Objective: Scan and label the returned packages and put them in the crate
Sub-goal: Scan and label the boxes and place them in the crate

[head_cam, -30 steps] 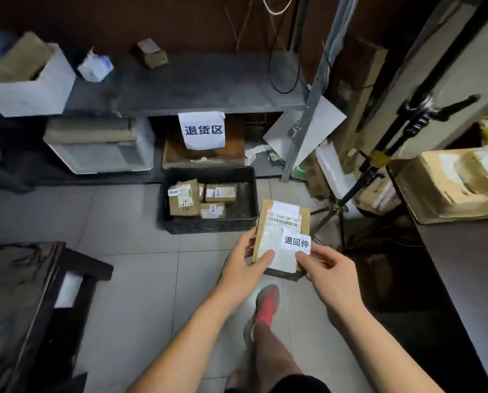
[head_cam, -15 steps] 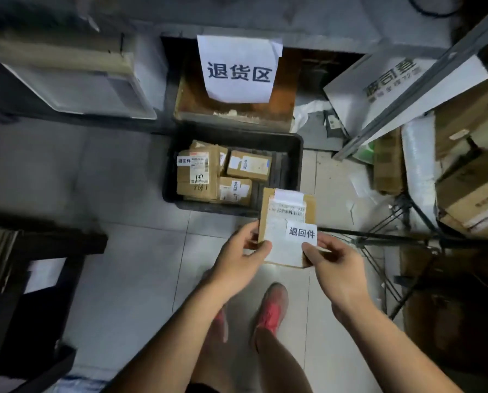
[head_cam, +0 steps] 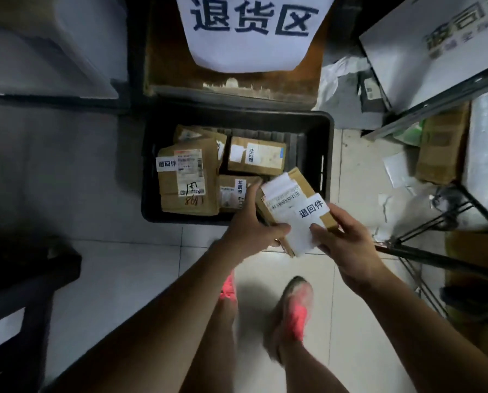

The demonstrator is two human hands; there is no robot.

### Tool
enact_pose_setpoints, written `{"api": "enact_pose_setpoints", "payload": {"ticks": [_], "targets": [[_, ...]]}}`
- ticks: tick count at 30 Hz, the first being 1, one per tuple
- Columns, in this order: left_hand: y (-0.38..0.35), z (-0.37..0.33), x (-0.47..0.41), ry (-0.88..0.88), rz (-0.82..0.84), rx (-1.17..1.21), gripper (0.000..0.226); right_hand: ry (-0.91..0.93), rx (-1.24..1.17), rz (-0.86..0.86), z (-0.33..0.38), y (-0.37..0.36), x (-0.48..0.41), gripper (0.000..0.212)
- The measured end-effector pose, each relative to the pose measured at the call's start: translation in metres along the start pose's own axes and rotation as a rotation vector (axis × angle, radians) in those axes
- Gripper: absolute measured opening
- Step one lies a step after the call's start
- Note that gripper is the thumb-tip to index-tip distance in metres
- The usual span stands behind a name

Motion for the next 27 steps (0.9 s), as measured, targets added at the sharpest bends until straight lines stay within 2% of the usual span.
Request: {"api": "enact_pose_setpoints", "payload": {"ticks": [2, 5, 7, 9, 11, 13, 15, 17, 24, 27], "targets": [[0.006, 0.005, -0.027, 0.061, 0.006, -0.029, 0.076, -0.031, -0.009, -0.064, -0.009, 0.004, -0.030, 0.039], [0.010, 0.014, -0.067, 0.088, -0.027, -0.165, 0.046, -0.150, -0.050, -0.244, -0.028, 0.013, -0.071, 0.031], [0.009, 0.024, -0.092, 0.011, -0.061, -0.291, 0.036, -0.186, -0.042, -0.287, -0.042, 0.014, -0.100, 0.026], [0.010, 0.039, -0.114, -0.072, -0.137, -0.373, 0.028, -0.203, -0.011, -0.276, -0.055, 0.012, -0.130, 0.032], [0.011, 0.064, -0.136, -0.090, -0.211, -0.379, 0.025, -0.175, 0.061, -0.277, -0.067, 0.009, -0.159, 0.036], [0.012, 0.089, -0.154, -0.066, -0.255, -0.315, 0.027, -0.078, 0.247, -0.258, -0.075, 0.005, -0.184, 0.038], [0.011, 0.110, -0.172, -0.077, -0.260, -0.277, 0.033, 0.027, 0.485, -0.253, -0.079, 0.000, -0.204, 0.047], [0.008, 0.125, -0.186, -0.100, -0.240, -0.284, 0.037, 0.071, 0.607, -0.263, -0.086, -0.007, -0.221, 0.055], [0.009, 0.153, -0.221, -0.154, -0.258, -0.411, 0.037, 0.055, 0.672, -0.205, -0.119, -0.022, -0.266, 0.046], [0.009, 0.159, -0.236, -0.141, -0.235, -0.461, 0.034, 0.050, 0.672, -0.192, -0.131, -0.022, -0.278, 0.052]]}}
Point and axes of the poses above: each hand's wrist, its own x-axis away from the middle knuckle, its own y-axis out of the back of the hand, z = x × y, the point moved 5 cm from there along -x, towards the middle knuckle, and after that the axes turned 15 degrees about x, right-handed, at the moved point
